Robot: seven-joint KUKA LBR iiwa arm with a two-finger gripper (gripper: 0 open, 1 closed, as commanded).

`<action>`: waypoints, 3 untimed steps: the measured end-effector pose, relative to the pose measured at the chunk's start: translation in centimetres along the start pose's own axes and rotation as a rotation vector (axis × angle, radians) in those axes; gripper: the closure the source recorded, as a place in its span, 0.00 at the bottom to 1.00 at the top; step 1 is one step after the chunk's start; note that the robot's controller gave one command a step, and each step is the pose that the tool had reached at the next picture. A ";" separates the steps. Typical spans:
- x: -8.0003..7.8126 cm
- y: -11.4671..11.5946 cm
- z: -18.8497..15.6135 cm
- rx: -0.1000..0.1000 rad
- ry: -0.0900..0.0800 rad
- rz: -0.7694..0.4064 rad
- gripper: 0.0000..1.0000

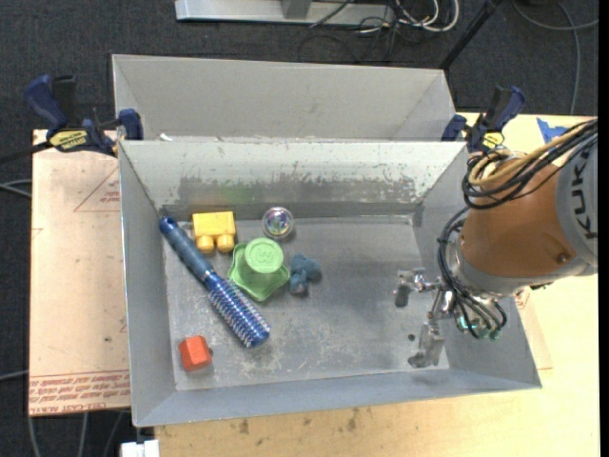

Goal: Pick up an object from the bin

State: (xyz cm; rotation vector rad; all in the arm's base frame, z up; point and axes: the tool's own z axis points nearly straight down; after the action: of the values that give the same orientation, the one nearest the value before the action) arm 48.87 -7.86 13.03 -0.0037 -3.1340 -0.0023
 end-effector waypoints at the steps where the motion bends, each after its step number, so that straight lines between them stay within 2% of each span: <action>1: -2.0 -4.0 1.4 0.002 -0.010 0.066 0.00; 2: -7.8 11.3 0.0 -0.004 -0.014 0.078 0.00; 3: -13.9 12.6 1.6 0.000 -0.015 0.028 0.00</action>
Offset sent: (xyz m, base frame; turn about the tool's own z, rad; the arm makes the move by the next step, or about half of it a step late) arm 0.0187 -0.0384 -0.0127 0.0616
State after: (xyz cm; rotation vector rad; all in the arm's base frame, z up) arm 62.78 4.66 11.39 -0.0476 -3.1487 -0.0022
